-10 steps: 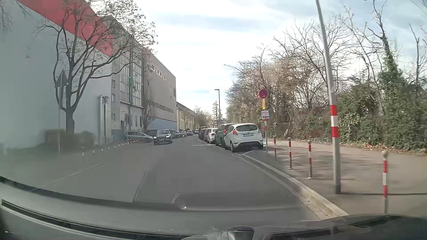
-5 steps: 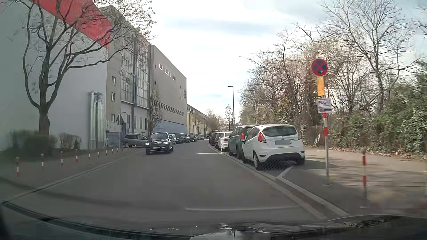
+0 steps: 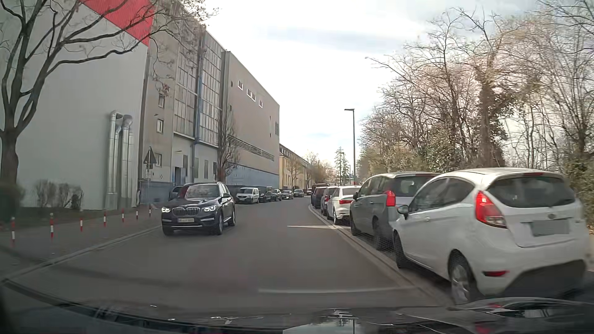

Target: Follow the waypoints while adhering to traffic rules and regulations

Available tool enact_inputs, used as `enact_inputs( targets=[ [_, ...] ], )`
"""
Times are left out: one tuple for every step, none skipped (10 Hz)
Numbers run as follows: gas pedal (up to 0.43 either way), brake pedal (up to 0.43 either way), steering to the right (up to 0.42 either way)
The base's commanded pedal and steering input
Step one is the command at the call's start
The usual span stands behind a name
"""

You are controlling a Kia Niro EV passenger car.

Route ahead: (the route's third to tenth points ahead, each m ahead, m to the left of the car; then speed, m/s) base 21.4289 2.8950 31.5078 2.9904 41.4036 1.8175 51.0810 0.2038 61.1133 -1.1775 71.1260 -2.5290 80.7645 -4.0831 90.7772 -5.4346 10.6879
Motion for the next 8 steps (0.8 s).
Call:
enact_inputs(
  targets=[
    [0.098, 0.0, -0.048],
    [0.098, 0.0, -0.046],
    [0.098, 0.0, -0.043],
    [0.11, 0.0, -0.038],
    [0.11, 0.0, -0.031],
    [0.11, 0.0, -0.02],
    [0.118, 0.0, -0.012],
    [0.118, 0.0, -0.009]
  ],
)
